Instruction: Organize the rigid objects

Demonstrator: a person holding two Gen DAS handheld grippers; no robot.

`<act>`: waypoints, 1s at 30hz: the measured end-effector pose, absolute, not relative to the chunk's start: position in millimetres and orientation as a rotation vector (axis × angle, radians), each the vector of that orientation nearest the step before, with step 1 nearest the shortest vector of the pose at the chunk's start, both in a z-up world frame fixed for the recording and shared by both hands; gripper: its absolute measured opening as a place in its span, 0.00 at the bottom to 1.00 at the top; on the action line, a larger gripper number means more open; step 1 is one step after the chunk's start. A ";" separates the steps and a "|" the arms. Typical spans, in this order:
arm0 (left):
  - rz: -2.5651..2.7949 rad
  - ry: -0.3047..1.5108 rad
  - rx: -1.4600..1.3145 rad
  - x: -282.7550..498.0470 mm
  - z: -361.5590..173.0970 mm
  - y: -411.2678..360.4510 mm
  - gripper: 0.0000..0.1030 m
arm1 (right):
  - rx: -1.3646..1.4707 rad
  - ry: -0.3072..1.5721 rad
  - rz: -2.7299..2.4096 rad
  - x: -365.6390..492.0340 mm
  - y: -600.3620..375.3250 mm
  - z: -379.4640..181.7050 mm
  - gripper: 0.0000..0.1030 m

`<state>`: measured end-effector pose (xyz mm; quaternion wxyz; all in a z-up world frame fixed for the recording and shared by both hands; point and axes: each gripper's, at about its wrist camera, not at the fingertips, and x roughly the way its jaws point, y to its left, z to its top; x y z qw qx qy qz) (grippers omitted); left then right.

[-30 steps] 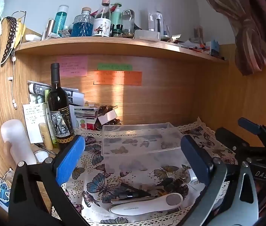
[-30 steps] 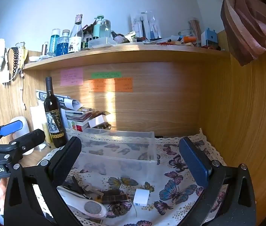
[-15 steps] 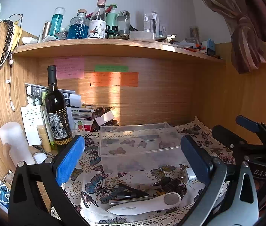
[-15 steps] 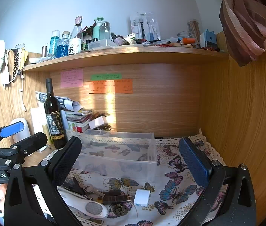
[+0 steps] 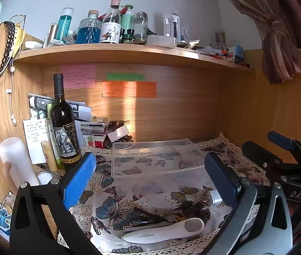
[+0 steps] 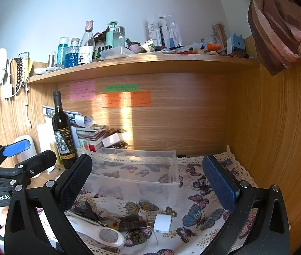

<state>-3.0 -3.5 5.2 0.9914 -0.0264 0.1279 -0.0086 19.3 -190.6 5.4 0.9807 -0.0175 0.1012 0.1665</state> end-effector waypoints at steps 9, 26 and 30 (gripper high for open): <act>-0.021 0.256 -0.054 -3.7 5.3 -4.8 1.00 | -0.035 0.204 0.336 20.0 -191.3 5.5 1.00; -0.022 0.254 -0.054 -4.9 5.4 -5.2 1.00 | -0.032 0.204 0.343 17.8 -190.4 6.1 1.00; -0.023 0.253 -0.055 -5.2 5.5 -5.6 1.00 | -0.032 0.203 0.344 17.4 -190.2 6.3 1.00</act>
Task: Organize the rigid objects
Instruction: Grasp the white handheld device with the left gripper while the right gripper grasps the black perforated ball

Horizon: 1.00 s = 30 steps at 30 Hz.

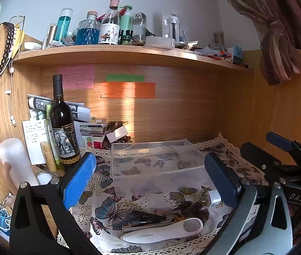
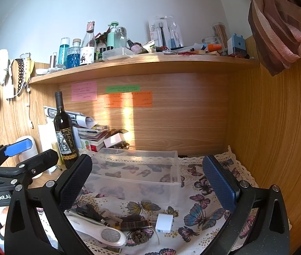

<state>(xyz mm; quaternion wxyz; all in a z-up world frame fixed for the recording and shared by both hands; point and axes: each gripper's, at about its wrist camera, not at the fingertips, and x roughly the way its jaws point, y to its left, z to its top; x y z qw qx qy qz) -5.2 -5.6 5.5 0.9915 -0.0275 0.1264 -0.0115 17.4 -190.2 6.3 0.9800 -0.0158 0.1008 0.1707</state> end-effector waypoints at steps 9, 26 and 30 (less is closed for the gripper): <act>-0.029 0.256 -0.057 -6.1 6.9 -6.3 1.00 | -0.029 0.200 0.339 17.3 -191.5 6.5 1.00; -0.061 0.372 -0.063 13.4 -18.0 -0.9 0.81 | -0.002 0.315 0.365 40.4 -204.1 -14.1 0.85; -0.101 0.452 -0.070 20.5 -39.2 -5.7 0.77 | 0.009 0.411 0.371 52.9 -212.4 -32.1 0.74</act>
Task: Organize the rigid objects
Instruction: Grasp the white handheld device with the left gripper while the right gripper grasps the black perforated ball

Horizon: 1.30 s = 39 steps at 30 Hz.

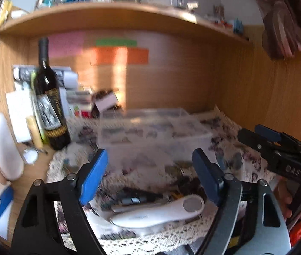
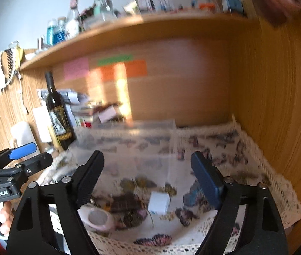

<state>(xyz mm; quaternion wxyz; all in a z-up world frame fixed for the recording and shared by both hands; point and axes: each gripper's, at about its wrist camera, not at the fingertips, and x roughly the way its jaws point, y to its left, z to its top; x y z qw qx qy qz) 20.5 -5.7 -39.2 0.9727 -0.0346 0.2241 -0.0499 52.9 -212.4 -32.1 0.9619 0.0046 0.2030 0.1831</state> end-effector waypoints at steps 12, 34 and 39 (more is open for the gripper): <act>-0.215 0.662 -0.026 34.5 -103.6 -46.1 0.76 | -0.027 0.607 0.371 61.2 -218.8 -80.6 0.61; -0.261 0.715 0.070 36.0 -120.3 -44.4 0.55 | -0.088 0.752 0.510 68.0 -185.6 -116.8 0.41; -0.244 0.727 0.051 37.9 -121.4 -35.8 0.54 | -0.113 0.784 0.518 76.6 -172.6 -126.6 0.31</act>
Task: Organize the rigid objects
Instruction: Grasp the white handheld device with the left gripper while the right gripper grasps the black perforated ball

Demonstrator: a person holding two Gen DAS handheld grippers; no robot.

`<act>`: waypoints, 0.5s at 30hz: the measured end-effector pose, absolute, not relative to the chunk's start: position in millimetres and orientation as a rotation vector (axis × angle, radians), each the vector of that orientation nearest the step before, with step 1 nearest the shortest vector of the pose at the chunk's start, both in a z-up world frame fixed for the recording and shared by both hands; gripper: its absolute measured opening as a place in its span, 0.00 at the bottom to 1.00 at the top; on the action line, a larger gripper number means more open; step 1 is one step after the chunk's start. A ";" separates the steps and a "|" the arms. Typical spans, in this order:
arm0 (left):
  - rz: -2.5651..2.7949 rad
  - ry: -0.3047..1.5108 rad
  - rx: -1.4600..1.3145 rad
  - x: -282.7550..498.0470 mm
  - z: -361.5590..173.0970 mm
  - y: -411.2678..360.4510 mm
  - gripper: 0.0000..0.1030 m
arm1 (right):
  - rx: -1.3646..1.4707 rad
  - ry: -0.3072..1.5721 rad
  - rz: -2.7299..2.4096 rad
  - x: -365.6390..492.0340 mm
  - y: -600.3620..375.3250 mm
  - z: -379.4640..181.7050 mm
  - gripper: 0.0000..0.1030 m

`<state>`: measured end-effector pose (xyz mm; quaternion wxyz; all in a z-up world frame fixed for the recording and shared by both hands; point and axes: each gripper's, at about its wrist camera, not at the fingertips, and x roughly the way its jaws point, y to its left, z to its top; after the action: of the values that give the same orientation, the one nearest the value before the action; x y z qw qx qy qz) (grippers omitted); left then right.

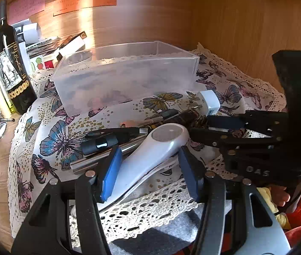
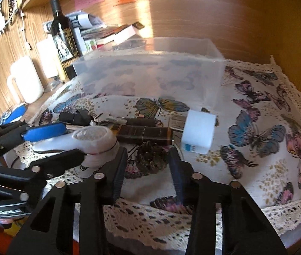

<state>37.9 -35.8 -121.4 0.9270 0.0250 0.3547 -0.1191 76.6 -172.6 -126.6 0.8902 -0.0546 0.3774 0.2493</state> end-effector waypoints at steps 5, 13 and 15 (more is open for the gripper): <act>-0.287 0.769 0.033 47.9 -124.2 -39.2 0.50 | -0.123 0.775 0.504 74.8 -173.3 -128.8 0.28; -0.324 0.819 0.050 59.7 -135.6 -55.1 0.37 | -0.115 0.764 0.472 65.9 -189.4 -124.7 0.28; -0.314 0.818 0.066 59.6 -134.6 -57.3 0.36 | -0.106 0.759 0.473 65.3 -191.1 -122.6 0.28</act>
<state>59.6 -57.3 -134.6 0.9051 0.0318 0.3958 -0.1522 65.3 -191.1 -122.6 0.9004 -0.0514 0.3666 0.2284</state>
